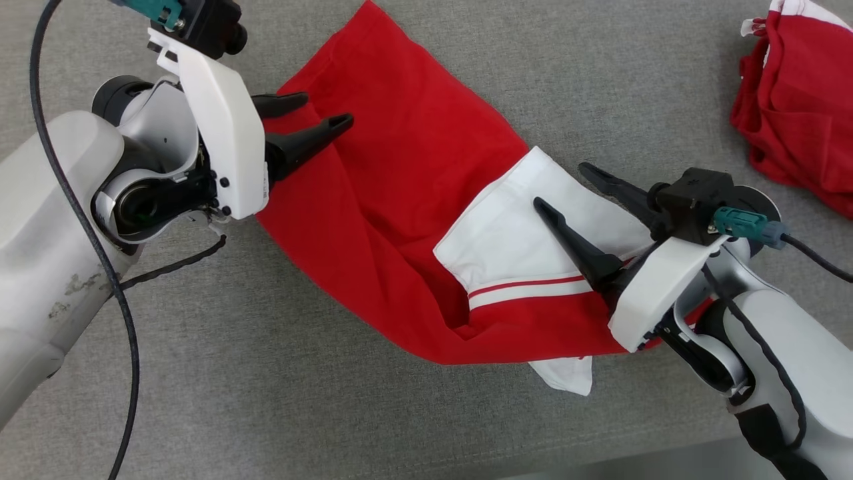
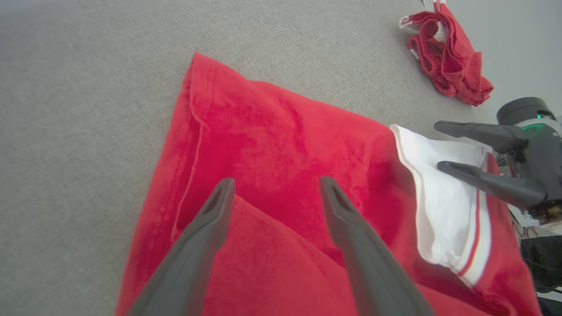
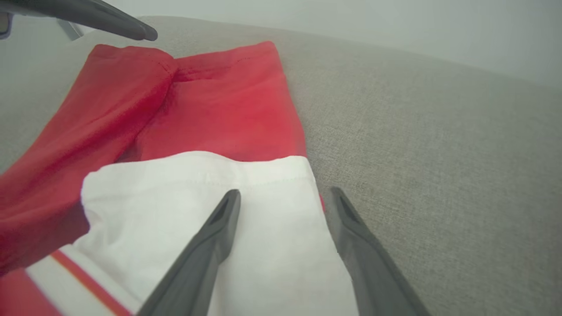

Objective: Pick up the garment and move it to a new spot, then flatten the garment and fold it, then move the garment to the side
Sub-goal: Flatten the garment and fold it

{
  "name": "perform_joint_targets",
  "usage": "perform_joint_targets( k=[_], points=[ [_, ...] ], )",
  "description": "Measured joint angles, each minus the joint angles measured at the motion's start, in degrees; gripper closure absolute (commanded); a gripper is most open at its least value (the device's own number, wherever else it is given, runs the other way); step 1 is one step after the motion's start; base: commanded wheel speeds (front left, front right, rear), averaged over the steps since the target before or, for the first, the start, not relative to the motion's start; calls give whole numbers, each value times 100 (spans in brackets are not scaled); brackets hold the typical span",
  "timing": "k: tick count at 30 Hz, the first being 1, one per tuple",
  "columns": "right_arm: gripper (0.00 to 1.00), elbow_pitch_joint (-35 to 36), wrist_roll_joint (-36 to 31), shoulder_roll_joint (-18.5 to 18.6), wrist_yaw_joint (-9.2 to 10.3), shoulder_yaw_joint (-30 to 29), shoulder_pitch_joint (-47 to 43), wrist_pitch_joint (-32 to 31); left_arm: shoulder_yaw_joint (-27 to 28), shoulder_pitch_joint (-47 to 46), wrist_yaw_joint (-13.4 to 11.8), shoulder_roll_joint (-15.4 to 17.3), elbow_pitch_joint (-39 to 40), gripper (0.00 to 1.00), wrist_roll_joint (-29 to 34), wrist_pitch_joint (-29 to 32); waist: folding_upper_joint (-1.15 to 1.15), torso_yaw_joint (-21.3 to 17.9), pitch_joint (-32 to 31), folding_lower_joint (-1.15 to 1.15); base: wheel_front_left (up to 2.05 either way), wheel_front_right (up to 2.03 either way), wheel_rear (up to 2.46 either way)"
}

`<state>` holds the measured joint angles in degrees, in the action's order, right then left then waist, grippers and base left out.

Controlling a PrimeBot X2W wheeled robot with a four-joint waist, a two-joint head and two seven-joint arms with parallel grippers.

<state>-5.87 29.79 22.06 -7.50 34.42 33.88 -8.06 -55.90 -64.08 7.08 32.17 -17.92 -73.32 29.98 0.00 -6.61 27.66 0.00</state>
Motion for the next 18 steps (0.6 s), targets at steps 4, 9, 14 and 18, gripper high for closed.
perform_joint_targets(
  k=[4, 9, 14, 18],
  points=[
    [0, -15, 53, -18, 0, 179, 149, 57, -96, -116, 0, 125, -160, 0, -93, -187, 0, -98, 87, 0, 0, 0, 0],
    [0, -86, 174, -70, 0, 412, 343, 175, -249, -182, 0, 238, -355, 0, -267, -285, 0, -200, 180, 0, 0, 0, 0],
    [0, -250, 225, -100, 0, 558, 459, 265, -410, -205, 0, 305, -416, 0, -456, -303, 0, -223, 245, 0, 0, 0, 0],
    [0, -354, 265, -121, 0, 683, 583, 348, -560, -229, 0, 313, -452, 0, -550, -300, 0, -198, 257, 0, 0, 0, 0]
  ],
)
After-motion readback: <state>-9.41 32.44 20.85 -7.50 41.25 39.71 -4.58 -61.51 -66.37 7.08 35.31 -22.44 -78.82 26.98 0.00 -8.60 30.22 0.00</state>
